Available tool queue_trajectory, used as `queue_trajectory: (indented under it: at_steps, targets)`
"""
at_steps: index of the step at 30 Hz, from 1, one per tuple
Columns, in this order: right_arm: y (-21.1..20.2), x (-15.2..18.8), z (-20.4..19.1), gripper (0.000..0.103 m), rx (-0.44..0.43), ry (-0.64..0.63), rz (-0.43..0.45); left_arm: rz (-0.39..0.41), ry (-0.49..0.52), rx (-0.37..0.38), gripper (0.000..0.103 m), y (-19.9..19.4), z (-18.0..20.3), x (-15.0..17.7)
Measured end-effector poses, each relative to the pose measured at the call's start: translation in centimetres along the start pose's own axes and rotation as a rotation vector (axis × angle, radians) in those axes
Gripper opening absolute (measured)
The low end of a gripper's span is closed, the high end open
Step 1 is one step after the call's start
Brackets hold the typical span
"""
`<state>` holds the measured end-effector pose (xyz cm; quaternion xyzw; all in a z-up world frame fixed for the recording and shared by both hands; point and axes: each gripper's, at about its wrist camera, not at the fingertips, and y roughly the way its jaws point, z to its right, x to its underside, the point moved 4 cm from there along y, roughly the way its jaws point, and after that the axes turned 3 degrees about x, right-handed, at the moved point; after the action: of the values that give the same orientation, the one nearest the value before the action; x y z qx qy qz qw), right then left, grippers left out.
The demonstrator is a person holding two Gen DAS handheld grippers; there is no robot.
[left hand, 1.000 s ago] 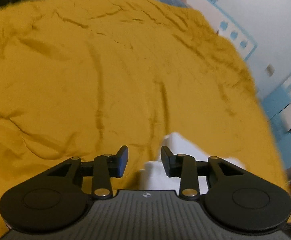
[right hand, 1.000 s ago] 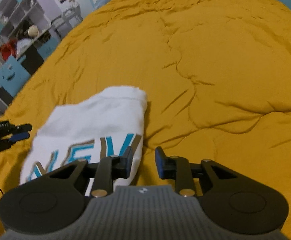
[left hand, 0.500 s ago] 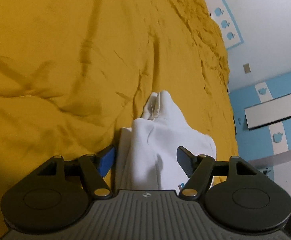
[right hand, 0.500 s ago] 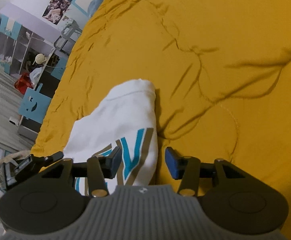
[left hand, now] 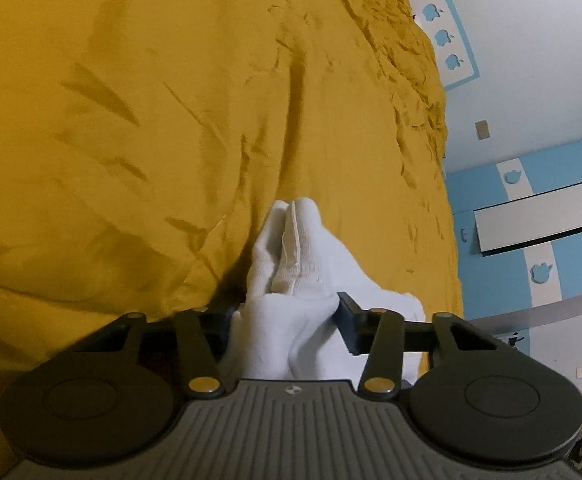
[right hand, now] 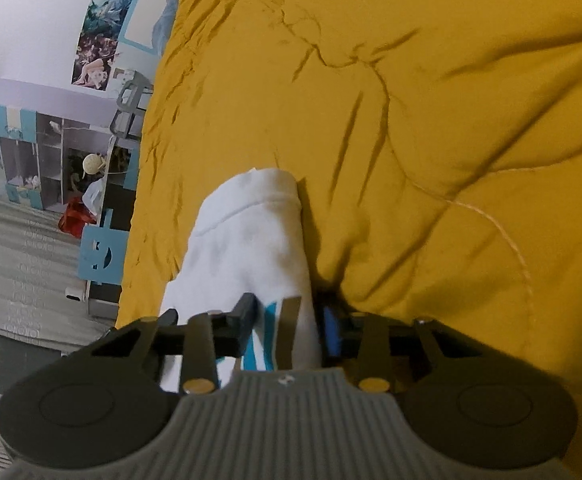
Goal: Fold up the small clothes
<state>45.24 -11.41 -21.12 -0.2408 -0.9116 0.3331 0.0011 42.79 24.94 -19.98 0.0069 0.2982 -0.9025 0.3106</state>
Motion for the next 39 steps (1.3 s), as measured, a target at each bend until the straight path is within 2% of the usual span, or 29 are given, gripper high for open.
queue_trajectory:
  at_steps: [5,8,10,13,15,18,27,30,35,39]
  targets:
    - [1.6,-0.2,-0.6,0.024,0.025,0.002,0.001,-0.012,0.02,-0.043,0.038,0.3,0.8,-0.2]
    - [1.1,0.1,-1.6,0.017,0.047,-0.047,0.018,0.014,0.097,-0.057,0.029,-1.0,2.6,0.4]
    - [0.3,0.4,-2.6,0.011,0.058,-0.094,0.044,0.033,0.142,-0.055,0.027,-2.0,4.1,0.8]
    - [-1.3,0.6,-4.6,0.008,0.058,-0.157,0.092,0.065,0.246,-0.099,0.026,-3.5,7.1,1.8]
    - [-2.8,0.9,-6.3,0.008,0.049,-0.205,0.13,0.105,0.311,-0.095,0.026,-4.8,9.5,2.7]
    - [-5.4,1.8,-8.6,0.007,0.049,-0.285,0.182,0.173,0.355,-0.059,0.026,-7.4,12.0,4.3]
    - [-13.7,5.3,-13.8,0.006,-0.036,-0.394,0.292,0.334,0.446,-0.003,0.026,-14.5,17.9,9.6]
    - [-17.4,6.9,-14.4,0.006,-0.069,-0.43,0.325,0.374,0.467,0.029,0.026,-16.4,19.8,11.4]
    - [-22.7,9.5,-15.6,0.006,-0.087,-0.493,0.379,0.409,0.508,0.073,0.026,-18.5,22.6,14.5]
    - [-27.0,11.4,-15.8,0.006,-0.087,-0.535,0.404,0.403,0.537,0.107,0.026,-19.3,24.5,16.9]
